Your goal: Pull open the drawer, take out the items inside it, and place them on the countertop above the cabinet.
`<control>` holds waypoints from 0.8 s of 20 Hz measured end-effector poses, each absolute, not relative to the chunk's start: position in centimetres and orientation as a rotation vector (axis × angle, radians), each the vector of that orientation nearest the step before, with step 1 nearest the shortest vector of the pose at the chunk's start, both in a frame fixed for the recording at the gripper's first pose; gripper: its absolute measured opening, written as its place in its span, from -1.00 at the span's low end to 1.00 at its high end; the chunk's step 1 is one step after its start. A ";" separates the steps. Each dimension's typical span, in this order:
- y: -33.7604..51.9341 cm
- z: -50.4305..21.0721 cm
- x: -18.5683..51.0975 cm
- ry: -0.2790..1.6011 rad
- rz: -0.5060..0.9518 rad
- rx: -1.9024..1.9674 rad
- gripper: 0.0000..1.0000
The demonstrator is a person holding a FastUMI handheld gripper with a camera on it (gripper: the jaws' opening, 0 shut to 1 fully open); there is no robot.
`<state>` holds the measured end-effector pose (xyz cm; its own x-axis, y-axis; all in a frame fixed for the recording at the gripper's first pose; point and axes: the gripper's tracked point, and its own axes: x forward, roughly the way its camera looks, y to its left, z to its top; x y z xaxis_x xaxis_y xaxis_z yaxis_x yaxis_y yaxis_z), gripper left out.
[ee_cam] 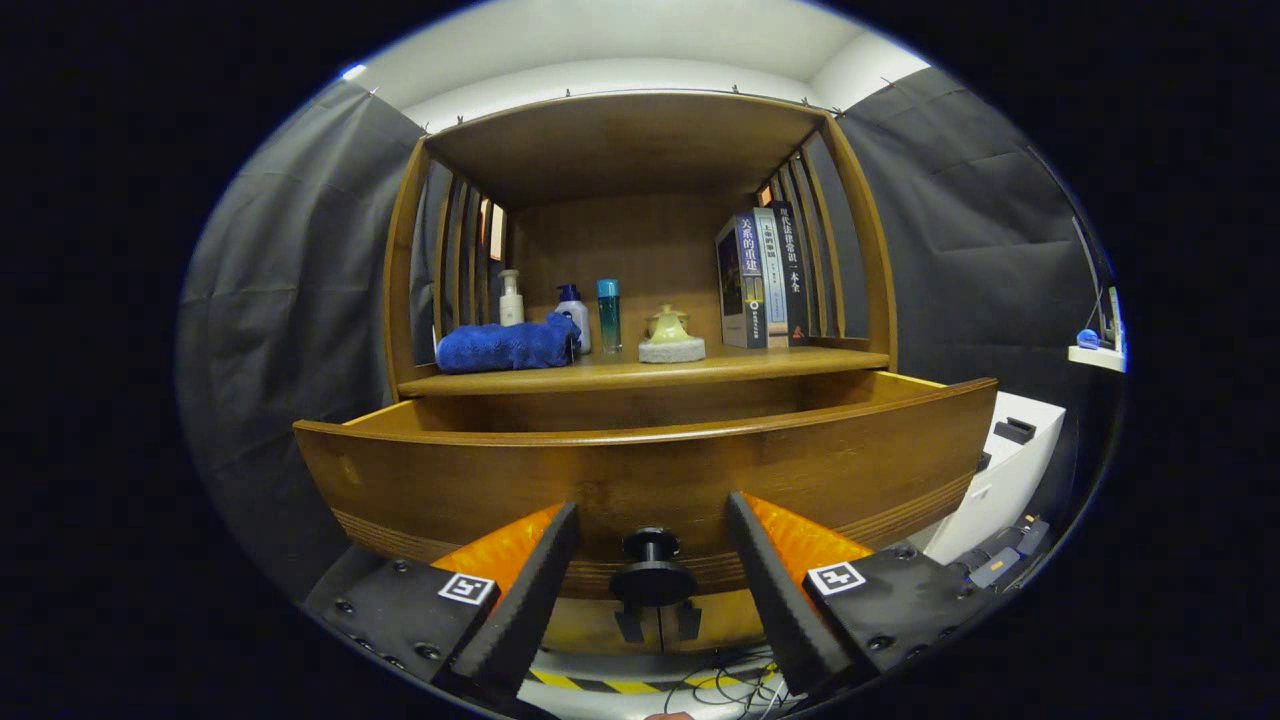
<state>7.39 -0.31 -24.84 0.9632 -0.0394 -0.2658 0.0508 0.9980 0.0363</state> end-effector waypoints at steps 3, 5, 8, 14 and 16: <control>-0.5 -25.4 10.4 0.280 -0.045 0.044 0.96; -0.6 -25.6 12.0 0.284 -0.043 0.042 0.96; -0.8 -25.9 14.5 0.283 -0.043 0.042 0.96; -0.9 -26.5 17.9 0.285 -0.044 0.080 0.96; -0.9 -26.5 18.5 0.284 -0.043 0.078 0.96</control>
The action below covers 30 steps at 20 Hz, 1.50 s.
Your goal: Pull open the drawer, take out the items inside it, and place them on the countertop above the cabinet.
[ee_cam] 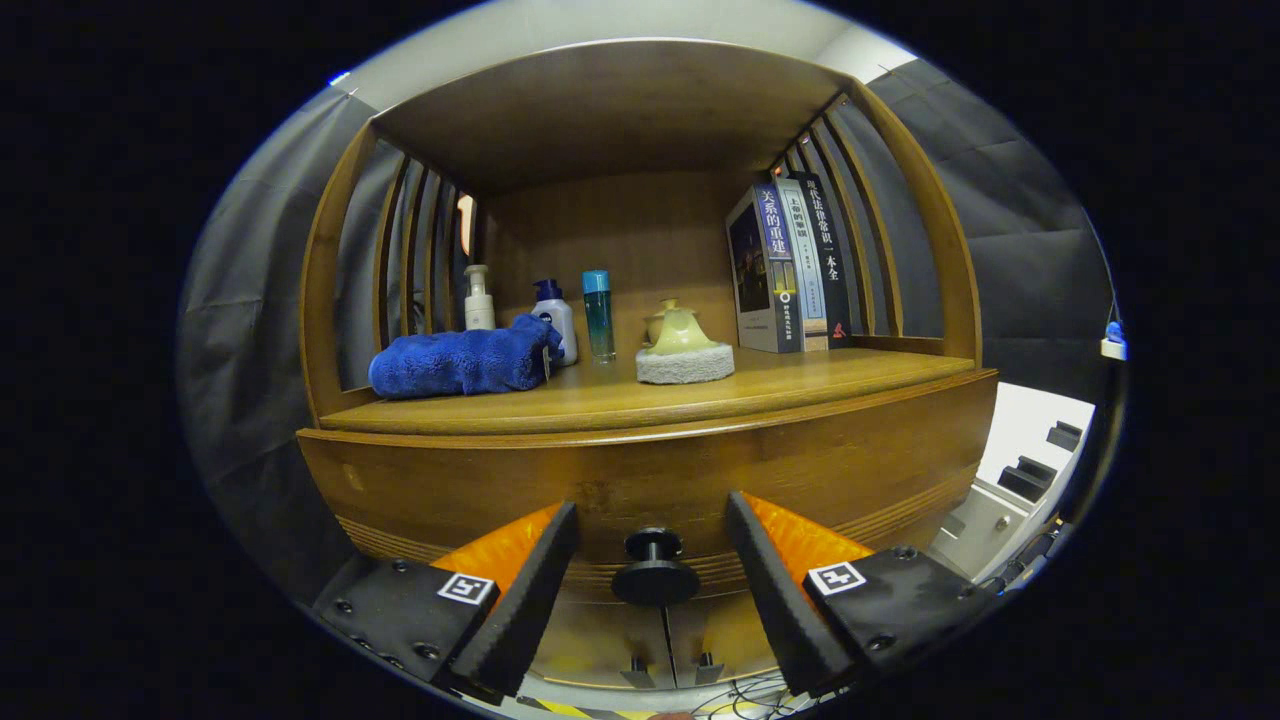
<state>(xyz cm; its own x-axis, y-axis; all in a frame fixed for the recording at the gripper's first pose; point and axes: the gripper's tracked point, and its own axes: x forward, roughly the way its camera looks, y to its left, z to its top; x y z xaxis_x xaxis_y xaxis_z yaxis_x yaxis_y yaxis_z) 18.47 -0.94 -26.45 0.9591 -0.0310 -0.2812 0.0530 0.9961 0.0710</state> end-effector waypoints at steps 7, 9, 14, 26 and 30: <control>-1.0 -26.6 19.4 0.280 -0.046 0.056 0.96; -1.6 -26.2 19.3 0.279 -0.063 0.047 0.95; -1.4 -21.2 15.4 0.215 -0.052 0.076 0.96; 0.9 -8.7 1.7 0.120 0.045 0.078 0.96; 0.5 -5.9 -2.4 0.070 0.020 0.025 0.96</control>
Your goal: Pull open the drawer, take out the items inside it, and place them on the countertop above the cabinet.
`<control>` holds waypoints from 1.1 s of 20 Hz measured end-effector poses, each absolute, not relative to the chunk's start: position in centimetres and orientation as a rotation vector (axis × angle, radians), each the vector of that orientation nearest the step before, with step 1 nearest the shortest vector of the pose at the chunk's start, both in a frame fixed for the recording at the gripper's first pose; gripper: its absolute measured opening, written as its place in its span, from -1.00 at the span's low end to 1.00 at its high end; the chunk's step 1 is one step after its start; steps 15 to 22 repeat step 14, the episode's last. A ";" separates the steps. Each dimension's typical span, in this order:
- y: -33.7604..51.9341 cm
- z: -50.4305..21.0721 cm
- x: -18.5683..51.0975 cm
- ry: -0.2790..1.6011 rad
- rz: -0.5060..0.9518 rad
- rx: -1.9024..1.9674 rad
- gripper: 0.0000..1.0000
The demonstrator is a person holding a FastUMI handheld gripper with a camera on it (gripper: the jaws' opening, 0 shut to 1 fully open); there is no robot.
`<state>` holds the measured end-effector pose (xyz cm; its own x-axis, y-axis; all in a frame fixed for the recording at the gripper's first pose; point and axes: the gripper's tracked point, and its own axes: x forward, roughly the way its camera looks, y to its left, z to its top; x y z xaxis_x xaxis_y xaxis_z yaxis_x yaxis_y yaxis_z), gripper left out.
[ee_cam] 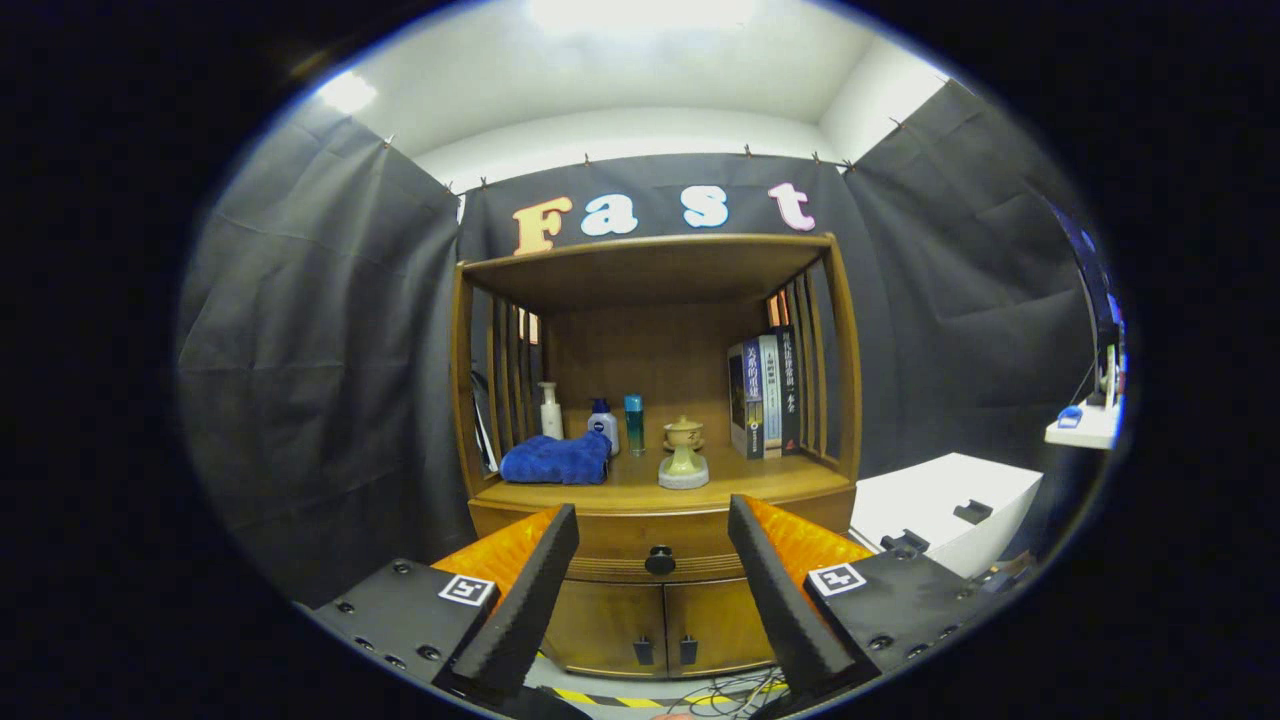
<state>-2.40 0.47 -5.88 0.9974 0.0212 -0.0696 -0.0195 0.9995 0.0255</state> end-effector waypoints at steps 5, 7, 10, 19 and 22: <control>2.1 -3.0 -6.6 0.016 0.046 0.041 0.96; 2.6 -2.2 -7.2 0.002 0.056 0.038 0.96; 2.9 -2.2 -7.6 0.005 0.064 0.045 0.96; 3.3 -2.2 -7.5 0.007 0.077 0.047 0.96; 3.3 -2.2 -7.5 0.007 0.077 0.047 0.96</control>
